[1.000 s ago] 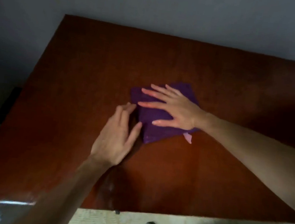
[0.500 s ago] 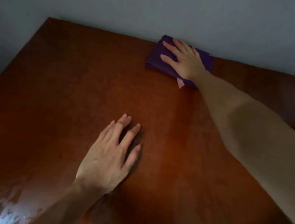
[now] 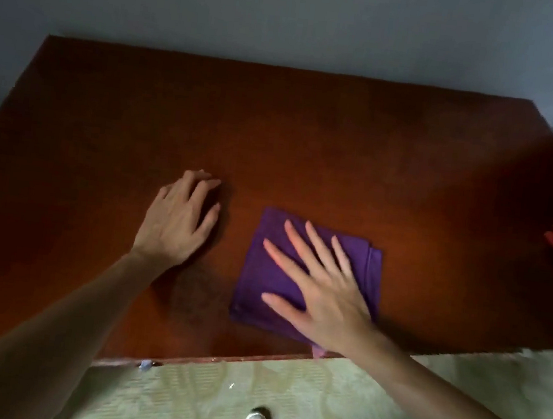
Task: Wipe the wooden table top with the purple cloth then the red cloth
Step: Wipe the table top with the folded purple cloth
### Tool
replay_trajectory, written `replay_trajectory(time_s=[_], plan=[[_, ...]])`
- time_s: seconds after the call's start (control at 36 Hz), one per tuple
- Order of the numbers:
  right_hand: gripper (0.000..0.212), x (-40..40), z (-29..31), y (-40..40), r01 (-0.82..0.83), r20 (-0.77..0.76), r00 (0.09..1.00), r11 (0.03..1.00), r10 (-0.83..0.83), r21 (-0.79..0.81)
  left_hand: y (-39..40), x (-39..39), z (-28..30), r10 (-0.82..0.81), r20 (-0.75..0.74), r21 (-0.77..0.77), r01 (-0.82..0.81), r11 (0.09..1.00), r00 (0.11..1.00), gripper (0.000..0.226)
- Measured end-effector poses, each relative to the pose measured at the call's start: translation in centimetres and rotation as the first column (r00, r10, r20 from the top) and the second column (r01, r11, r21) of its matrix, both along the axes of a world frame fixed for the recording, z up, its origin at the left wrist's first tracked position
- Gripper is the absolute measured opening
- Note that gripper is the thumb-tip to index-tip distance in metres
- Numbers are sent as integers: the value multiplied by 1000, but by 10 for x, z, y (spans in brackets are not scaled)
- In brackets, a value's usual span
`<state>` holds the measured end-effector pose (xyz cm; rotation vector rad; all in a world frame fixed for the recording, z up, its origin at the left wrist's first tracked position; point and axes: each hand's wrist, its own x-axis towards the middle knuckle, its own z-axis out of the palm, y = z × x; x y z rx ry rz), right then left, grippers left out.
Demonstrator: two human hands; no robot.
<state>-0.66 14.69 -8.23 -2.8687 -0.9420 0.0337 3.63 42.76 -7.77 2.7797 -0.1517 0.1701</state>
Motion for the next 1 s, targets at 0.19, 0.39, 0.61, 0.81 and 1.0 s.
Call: replay_trajectory(time_s=[0.19,0.39,0.61,0.81,1.0], plan=[[70,28,7,-31,-290,-68,956,956,287,-44,-33,-15,-5,-13,16,3,13,1000,1000,47],[61,144,10,-51,-393,-55,919,917,390,-60,-68,5,-9,37,-2,-97,-37,995,999,52],[63,310,14,-49,-286,-80,957,955,280,-74,-76,13,-10,37,-67,25,-35,999,997,58],[57,403,14,-33,-83,-86,993,997,82,-3,-76,14,-7,55,-111,49,-49,998,992,61],[68,410,13,-15,230,-108,968,972,-224,46,-74,15,-8,39,-108,53,-33,998,993,62]])
